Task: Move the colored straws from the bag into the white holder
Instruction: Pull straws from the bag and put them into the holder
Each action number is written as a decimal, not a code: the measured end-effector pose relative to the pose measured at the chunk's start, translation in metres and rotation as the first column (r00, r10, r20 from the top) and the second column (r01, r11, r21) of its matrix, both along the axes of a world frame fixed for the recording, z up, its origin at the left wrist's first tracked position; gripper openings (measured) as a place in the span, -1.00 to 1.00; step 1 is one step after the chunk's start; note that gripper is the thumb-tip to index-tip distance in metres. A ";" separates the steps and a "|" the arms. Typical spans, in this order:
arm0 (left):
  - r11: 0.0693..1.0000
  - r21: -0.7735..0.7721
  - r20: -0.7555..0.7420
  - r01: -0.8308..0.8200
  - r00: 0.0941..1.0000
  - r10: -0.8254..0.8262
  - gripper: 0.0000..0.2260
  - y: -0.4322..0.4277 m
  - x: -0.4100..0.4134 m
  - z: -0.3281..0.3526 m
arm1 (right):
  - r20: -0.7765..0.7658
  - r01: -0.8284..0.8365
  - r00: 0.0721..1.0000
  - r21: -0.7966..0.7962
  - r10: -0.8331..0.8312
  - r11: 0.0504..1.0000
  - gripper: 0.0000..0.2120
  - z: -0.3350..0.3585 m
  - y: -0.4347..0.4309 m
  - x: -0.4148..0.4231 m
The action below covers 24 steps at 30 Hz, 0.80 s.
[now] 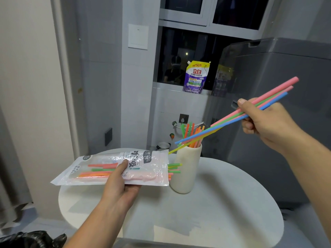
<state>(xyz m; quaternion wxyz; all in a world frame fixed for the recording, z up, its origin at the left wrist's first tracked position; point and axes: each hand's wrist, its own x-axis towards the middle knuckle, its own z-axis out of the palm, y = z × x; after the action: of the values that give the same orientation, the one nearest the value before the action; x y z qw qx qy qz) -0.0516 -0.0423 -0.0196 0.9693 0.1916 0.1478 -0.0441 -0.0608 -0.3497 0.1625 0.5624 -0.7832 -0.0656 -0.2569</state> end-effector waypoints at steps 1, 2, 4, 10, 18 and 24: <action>1.000 -0.001 -0.005 -0.005 1.000 0.005 -0.89 0.001 0.000 0.000 | -0.002 -0.001 1.000 0.010 0.001 1.000 -0.74 0.000 0.000 0.000; 1.000 -0.001 -0.011 -0.010 1.000 0.010 -0.88 0.002 0.001 0.000 | -0.004 -0.002 1.000 0.022 0.002 1.000 -0.74 -0.001 -0.001 0.000; 1.000 -0.010 -0.015 -0.014 1.000 0.014 -0.88 0.005 0.001 -0.001 | -0.009 -0.006 1.000 0.053 0.006 0.999 -0.75 -0.002 -0.002 0.000; 1.000 -0.029 0.002 0.002 1.000 -0.002 -0.86 0.002 0.002 -0.001 | -0.058 -0.045 0.997 0.054 0.048 0.998 -0.75 -0.016 0.001 0.002; 0.999 -0.045 -0.012 -0.004 1.000 0.004 -0.85 0.004 0.002 0.001 | -0.094 -0.062 0.992 0.178 0.080 0.982 -0.78 -0.021 0.006 0.003; 0.997 -0.061 -0.028 -0.045 0.999 0.043 -0.83 0.012 0.006 0.003 | -0.075 -0.019 0.997 0.206 0.035 0.978 -0.80 -0.014 -0.001 -0.002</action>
<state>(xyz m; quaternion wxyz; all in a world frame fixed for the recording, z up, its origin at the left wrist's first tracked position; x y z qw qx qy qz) -0.0460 -0.0304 -0.0169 0.9734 0.1579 0.1634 -0.0299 -0.0626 -0.3509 0.1480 0.6459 -0.7294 -0.0272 -0.2237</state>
